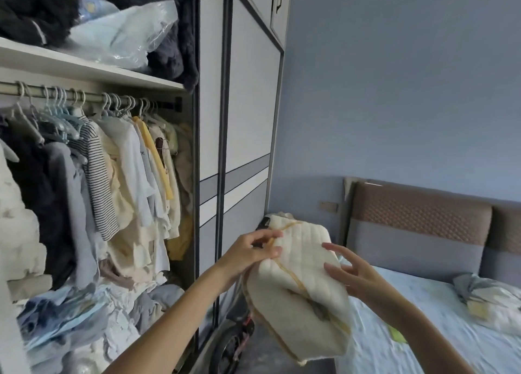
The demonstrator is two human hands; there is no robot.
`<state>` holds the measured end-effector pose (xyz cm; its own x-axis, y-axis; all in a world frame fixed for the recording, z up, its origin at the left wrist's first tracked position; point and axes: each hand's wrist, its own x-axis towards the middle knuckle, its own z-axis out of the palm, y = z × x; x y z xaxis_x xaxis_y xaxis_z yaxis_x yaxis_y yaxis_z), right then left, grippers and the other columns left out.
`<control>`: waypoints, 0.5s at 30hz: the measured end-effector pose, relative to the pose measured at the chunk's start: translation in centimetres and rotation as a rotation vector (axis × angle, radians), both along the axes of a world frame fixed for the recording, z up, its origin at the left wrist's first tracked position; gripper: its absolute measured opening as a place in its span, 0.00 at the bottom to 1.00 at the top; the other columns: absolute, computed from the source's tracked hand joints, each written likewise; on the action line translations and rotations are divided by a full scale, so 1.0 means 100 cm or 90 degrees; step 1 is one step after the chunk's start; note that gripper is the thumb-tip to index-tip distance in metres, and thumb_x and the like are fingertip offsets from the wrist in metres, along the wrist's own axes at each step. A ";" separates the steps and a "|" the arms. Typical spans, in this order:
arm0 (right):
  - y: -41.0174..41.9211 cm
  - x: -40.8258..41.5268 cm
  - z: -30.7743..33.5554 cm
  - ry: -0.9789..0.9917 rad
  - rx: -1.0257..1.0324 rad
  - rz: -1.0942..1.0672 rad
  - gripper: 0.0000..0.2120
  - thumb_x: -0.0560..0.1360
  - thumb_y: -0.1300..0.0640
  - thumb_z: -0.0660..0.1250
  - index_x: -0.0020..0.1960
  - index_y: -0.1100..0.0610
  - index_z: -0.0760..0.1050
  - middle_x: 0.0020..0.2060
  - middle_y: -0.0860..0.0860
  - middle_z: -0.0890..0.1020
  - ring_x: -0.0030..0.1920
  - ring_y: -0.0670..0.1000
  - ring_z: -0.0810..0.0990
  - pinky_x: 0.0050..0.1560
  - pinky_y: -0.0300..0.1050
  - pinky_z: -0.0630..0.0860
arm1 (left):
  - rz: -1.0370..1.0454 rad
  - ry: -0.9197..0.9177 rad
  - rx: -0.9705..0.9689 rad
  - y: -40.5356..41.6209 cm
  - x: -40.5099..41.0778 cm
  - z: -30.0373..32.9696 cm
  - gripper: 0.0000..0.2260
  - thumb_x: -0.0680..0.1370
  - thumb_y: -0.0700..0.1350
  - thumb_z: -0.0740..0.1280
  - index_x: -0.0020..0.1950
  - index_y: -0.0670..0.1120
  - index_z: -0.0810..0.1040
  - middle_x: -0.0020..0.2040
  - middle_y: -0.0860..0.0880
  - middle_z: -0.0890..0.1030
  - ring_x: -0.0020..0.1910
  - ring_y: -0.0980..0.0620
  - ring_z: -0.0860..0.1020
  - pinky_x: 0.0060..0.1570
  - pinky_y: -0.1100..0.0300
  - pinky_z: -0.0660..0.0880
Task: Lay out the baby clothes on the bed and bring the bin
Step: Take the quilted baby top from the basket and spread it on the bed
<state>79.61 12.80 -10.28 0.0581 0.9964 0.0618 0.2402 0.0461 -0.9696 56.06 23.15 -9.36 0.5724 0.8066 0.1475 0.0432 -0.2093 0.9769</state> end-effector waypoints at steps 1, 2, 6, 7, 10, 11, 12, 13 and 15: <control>0.010 -0.001 -0.001 0.000 0.006 -0.001 0.34 0.57 0.33 0.75 0.61 0.38 0.73 0.50 0.57 0.83 0.54 0.59 0.81 0.59 0.61 0.75 | -0.008 -0.002 0.002 0.012 0.000 -0.001 0.15 0.70 0.48 0.74 0.56 0.56 0.80 0.57 0.54 0.78 0.57 0.51 0.78 0.62 0.55 0.74; 0.020 -0.001 -0.001 -0.002 0.011 -0.003 0.36 0.55 0.32 0.75 0.61 0.39 0.73 0.50 0.56 0.84 0.53 0.58 0.82 0.58 0.60 0.75 | -0.012 -0.004 0.009 0.024 0.000 -0.002 0.14 0.71 0.48 0.73 0.56 0.57 0.80 0.57 0.55 0.78 0.55 0.53 0.79 0.61 0.57 0.74; 0.055 0.012 -0.001 -0.019 0.012 -0.008 0.42 0.53 0.31 0.75 0.64 0.42 0.71 0.50 0.54 0.84 0.51 0.54 0.83 0.54 0.53 0.80 | -0.015 -0.034 0.002 0.070 0.017 -0.007 0.14 0.73 0.44 0.72 0.58 0.52 0.80 0.55 0.52 0.80 0.53 0.53 0.80 0.56 0.60 0.77; 0.063 0.019 -0.002 -0.019 0.011 -0.018 0.42 0.53 0.31 0.76 0.64 0.42 0.71 0.50 0.55 0.84 0.51 0.54 0.83 0.54 0.53 0.80 | -0.019 -0.044 -0.003 0.081 0.026 -0.008 0.14 0.73 0.43 0.72 0.58 0.51 0.80 0.56 0.51 0.79 0.54 0.52 0.80 0.56 0.59 0.77; 0.091 0.047 -0.004 -0.017 0.006 -0.048 0.40 0.54 0.31 0.75 0.63 0.41 0.71 0.50 0.56 0.84 0.51 0.55 0.83 0.55 0.55 0.79 | -0.034 -0.038 -0.004 0.118 0.059 -0.014 0.13 0.72 0.45 0.73 0.57 0.52 0.81 0.56 0.50 0.79 0.56 0.51 0.79 0.60 0.54 0.76; 0.102 0.058 -0.005 -0.021 0.005 -0.052 0.40 0.55 0.32 0.75 0.64 0.41 0.71 0.50 0.55 0.84 0.52 0.55 0.83 0.55 0.56 0.79 | -0.040 -0.028 -0.002 0.130 0.071 -0.017 0.14 0.71 0.46 0.74 0.57 0.53 0.80 0.57 0.50 0.79 0.56 0.51 0.78 0.60 0.52 0.75; 0.114 0.070 -0.004 -0.025 0.000 -0.056 0.39 0.56 0.33 0.75 0.64 0.42 0.71 0.50 0.54 0.84 0.52 0.54 0.83 0.55 0.55 0.79 | -0.046 -0.018 -0.001 0.143 0.082 -0.018 0.16 0.70 0.48 0.74 0.57 0.54 0.80 0.58 0.50 0.78 0.57 0.51 0.78 0.61 0.52 0.75; 0.128 0.082 -0.004 -0.028 -0.006 -0.058 0.37 0.58 0.34 0.75 0.64 0.42 0.71 0.51 0.54 0.84 0.52 0.53 0.83 0.55 0.53 0.80 | -0.050 -0.009 0.000 0.156 0.093 -0.020 0.18 0.68 0.50 0.74 0.57 0.55 0.80 0.59 0.50 0.78 0.57 0.51 0.78 0.60 0.52 0.75; 0.161 0.106 -0.003 -0.032 -0.017 -0.062 0.28 0.67 0.40 0.73 0.65 0.43 0.70 0.52 0.53 0.84 0.52 0.52 0.83 0.53 0.50 0.80 | -0.051 0.000 0.006 0.183 0.115 -0.021 0.20 0.66 0.52 0.74 0.57 0.55 0.80 0.59 0.50 0.78 0.56 0.52 0.78 0.61 0.53 0.75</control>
<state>90.20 28.89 -10.55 0.1522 0.9875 0.0400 0.2910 -0.0061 -0.9567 67.54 41.49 -11.48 0.6355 0.7562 0.1559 0.0251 -0.2220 0.9747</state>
